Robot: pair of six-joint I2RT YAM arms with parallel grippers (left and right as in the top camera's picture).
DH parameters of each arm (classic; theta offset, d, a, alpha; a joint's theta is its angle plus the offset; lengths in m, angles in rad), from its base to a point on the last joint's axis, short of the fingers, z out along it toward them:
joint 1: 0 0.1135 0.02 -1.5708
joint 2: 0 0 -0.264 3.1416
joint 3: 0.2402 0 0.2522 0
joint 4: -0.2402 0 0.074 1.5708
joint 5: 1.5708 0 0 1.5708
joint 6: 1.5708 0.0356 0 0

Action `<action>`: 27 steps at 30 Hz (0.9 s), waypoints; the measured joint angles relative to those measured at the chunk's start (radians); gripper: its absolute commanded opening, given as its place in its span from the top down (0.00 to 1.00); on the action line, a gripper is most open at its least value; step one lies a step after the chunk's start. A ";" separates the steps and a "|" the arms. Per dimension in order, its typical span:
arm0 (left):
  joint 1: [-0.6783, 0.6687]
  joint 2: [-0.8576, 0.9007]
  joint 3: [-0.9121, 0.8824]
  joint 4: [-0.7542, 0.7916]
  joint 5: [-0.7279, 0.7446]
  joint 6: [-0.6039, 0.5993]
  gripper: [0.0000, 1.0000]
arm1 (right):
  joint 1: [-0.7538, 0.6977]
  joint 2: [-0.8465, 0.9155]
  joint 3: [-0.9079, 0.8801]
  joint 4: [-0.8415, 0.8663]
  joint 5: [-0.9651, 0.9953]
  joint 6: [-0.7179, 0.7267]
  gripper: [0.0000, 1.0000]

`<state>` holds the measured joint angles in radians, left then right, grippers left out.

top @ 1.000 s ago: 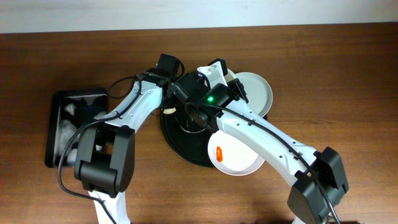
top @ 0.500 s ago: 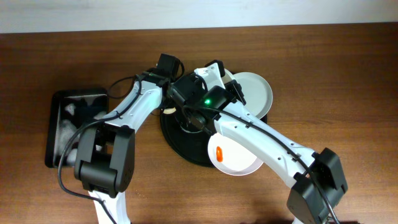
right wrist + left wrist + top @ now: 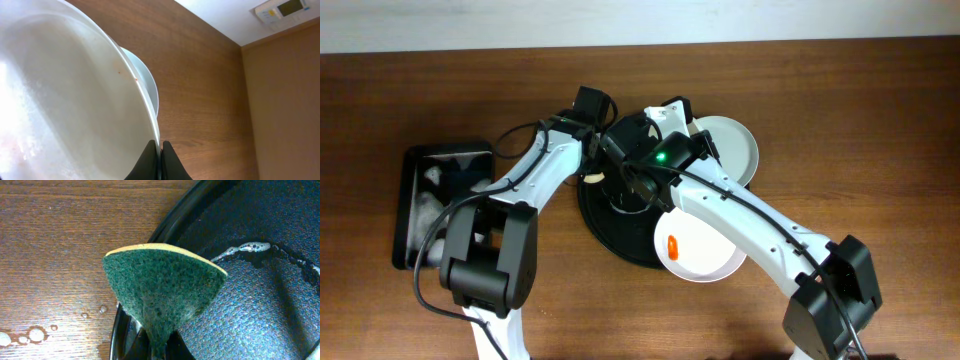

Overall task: Clean dirty plates on tray and stack at the side
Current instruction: 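Lift the scrubbed plate with the right gripper and carry it right, then set the plate down on the right side and withdraw the right gripper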

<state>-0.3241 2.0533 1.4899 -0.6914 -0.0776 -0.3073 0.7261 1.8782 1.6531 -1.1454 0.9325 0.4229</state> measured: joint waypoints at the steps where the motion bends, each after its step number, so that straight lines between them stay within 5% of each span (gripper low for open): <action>1: 0.000 0.000 0.000 0.000 0.000 0.000 1.00 | 0.000 0.000 0.000 -0.003 -0.008 0.000 0.96; 10: 0.000 0.000 0.000 0.000 0.000 0.000 1.00 | -0.076 0.000 0.000 0.005 -0.107 0.011 0.96; 19: 0.000 0.000 0.000 0.003 0.001 0.000 1.00 | -0.927 -0.089 0.008 0.084 -1.011 -0.094 0.96; 23: 0.000 0.000 0.000 0.004 0.001 0.000 1.00 | -1.203 -0.023 -0.042 0.151 -1.108 -0.094 0.96; 27: 0.000 0.000 0.000 0.006 0.001 0.000 1.00 | -1.243 0.026 -0.203 0.313 -1.107 -0.090 0.96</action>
<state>-0.3241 2.0533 1.4899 -0.6849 -0.0769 -0.3073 -0.5167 1.9041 1.4506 -0.8326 -0.1741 0.3328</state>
